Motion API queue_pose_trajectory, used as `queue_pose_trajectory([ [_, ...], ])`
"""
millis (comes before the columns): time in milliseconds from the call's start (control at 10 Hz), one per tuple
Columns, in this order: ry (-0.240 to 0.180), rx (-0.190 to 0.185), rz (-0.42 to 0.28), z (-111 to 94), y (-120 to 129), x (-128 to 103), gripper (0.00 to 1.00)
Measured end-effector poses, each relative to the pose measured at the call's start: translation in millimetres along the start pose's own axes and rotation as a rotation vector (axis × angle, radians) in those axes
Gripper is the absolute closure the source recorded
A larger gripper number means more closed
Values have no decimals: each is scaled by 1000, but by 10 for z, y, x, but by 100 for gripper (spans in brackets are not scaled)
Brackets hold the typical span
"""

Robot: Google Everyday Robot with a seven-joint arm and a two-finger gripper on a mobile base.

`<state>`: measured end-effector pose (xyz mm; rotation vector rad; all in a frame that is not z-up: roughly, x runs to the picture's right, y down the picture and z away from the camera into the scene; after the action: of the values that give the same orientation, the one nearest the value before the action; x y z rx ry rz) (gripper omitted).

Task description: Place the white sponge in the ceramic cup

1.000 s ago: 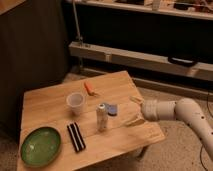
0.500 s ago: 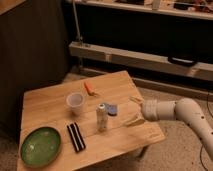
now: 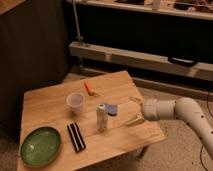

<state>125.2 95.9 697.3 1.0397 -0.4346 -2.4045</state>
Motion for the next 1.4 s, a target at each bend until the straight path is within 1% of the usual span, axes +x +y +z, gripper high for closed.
queue_pose_trajectory([
  [100,-82,-20,-42,-24,146,6,20],
  [200,-148,-36,-85,-47,334,-3,20],
  [300,-186,-46,-115,-73,459,2,20],
  [400,-211,-43,-144,-81,574,13,20],
  [500,-194,-3,-170,-31,683,-18,20],
  [600,-156,44,-188,45,751,-28,20],
  [700,-131,93,-202,153,779,-30,20],
  [800,-124,139,-213,321,781,-61,20],
  [900,-126,156,-216,418,794,-100,20],
  [1000,-146,157,-221,515,783,-166,20],
  [1300,-238,141,-216,797,757,-361,20],
  [1400,-287,134,-217,910,767,-428,20],
])
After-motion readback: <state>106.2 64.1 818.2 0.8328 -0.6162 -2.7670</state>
